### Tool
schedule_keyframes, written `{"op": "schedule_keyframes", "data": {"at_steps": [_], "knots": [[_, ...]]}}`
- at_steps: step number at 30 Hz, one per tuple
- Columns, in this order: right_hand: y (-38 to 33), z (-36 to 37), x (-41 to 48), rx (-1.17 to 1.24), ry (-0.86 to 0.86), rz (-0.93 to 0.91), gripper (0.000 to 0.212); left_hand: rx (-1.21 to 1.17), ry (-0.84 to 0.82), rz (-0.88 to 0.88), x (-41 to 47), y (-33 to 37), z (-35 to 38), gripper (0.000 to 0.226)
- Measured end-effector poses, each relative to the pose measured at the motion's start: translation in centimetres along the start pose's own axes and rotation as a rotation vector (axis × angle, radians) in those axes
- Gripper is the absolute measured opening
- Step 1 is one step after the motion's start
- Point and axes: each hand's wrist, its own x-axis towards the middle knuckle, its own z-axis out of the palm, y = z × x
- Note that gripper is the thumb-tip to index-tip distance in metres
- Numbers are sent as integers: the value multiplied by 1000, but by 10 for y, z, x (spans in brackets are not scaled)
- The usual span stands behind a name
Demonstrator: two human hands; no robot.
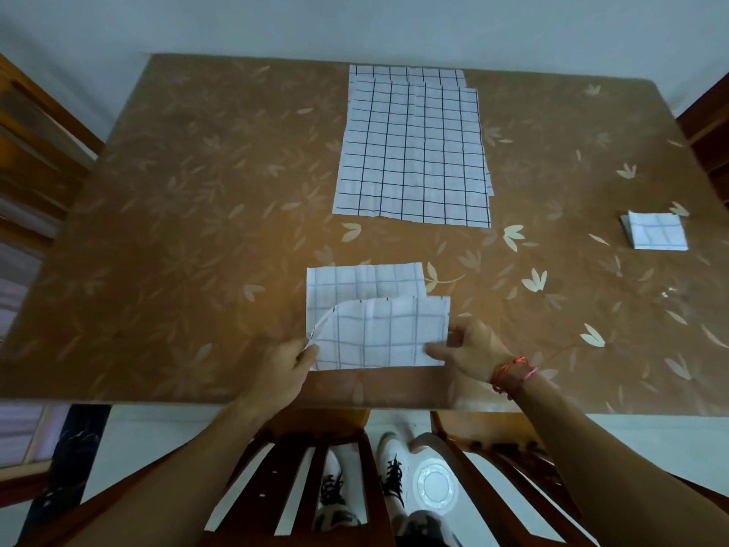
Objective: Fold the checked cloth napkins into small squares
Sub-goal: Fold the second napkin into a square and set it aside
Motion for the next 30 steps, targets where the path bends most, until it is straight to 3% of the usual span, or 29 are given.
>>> {"op": "schedule_keyframes", "data": {"at_steps": [6, 16, 19, 23, 25, 27, 30], "knots": [[-2, 0, 25, 174, 67, -44, 43, -88, 0, -117, 23, 0, -4, 39], [5, 11, 59, 161, 80, 64, 24, -194, 39, -184, 56, -3, -4, 27], [6, 16, 65, 120, 102, 100, 23, -181, 71, -177, 62, -5, -6, 13], [6, 18, 71, 82, 151, 112, 24, -144, 89, -175, 62, -7, -7, 32], [4, 19, 71, 92, 165, 124, 27, -17, 150, -74, 57, -7, -6, 30], [1, 19, 71, 104, 170, 130, 31, 196, 200, 155, 50, -11, -1, 26], [1, 20, 73, 88, 183, 139, 32, 393, 108, 431, 35, -14, 14, 25]]}}
